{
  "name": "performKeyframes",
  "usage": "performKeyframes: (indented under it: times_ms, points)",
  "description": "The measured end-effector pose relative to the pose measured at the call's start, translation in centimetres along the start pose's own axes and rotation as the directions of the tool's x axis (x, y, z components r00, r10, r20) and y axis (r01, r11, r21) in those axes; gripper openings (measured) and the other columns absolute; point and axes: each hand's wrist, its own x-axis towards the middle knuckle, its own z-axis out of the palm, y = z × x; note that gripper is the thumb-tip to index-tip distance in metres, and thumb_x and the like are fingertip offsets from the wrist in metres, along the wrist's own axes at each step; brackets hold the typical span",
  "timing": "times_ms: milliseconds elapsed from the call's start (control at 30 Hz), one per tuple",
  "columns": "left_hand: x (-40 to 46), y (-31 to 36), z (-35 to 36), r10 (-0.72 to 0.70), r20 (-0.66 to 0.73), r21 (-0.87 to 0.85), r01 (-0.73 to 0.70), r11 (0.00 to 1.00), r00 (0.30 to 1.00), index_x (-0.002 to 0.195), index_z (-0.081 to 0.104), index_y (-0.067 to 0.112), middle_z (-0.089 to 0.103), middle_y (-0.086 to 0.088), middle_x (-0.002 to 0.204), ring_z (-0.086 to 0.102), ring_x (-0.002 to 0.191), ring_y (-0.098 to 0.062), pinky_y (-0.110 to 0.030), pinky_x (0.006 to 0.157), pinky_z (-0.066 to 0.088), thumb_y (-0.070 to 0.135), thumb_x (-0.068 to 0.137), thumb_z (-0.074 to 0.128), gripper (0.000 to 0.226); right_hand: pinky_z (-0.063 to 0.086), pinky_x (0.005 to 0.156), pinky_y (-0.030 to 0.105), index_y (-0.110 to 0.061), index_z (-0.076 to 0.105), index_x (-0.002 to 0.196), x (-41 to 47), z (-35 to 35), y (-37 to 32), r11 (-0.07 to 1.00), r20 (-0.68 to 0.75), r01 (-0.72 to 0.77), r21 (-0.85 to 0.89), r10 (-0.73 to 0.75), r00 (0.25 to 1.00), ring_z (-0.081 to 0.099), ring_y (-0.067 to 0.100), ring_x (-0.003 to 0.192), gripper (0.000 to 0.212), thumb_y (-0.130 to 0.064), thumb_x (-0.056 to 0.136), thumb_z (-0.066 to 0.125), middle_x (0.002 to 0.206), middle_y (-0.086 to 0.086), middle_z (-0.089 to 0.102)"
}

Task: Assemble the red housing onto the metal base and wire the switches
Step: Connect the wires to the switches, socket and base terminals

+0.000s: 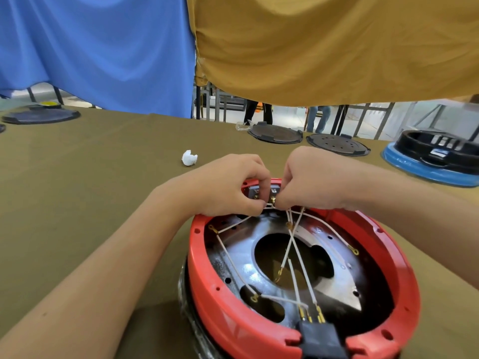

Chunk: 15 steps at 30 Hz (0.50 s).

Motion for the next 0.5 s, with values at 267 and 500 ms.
performKeyframes:
  times_ms: [267, 500]
  points:
    - [0.1, 0.0, 0.1, 0.024, 0.006, 0.001, -0.024, 1.000, 1.000, 0.074, 0.063, 0.031, 0.056, 0.008, 0.111, 0.056, 0.102, -0.015, -0.044, 0.093, 0.045, 0.023, 0.082, 0.072, 0.015, 0.027, 0.043, 0.023, -0.007, 0.055, 0.061, -0.2, 0.3, -0.5, 1.000, -0.015, -0.019, 0.000, 0.019, 1.000, 0.036, 0.020, 0.048, 0.030, -0.025, 0.077, 0.072, 0.050, 0.002, 0.037]
    - [0.1, -0.1, 0.1, 0.024, 0.014, -0.012, -0.024, 1.000, 1.000, 0.078, 0.064, 0.027, 0.055, 0.006, 0.111, 0.056, 0.103, -0.017, -0.045, 0.094, 0.045, 0.022, 0.084, 0.072, 0.011, 0.025, 0.037, 0.020, -0.012, 0.046, 0.059, -0.5, 0.1, -1.4, 0.990, 0.009, -0.007, -0.140, 0.008, 1.000, 0.038, 0.015, 0.046, 0.033, -0.021, 0.081, 0.068, 0.053, 0.000, 0.039]
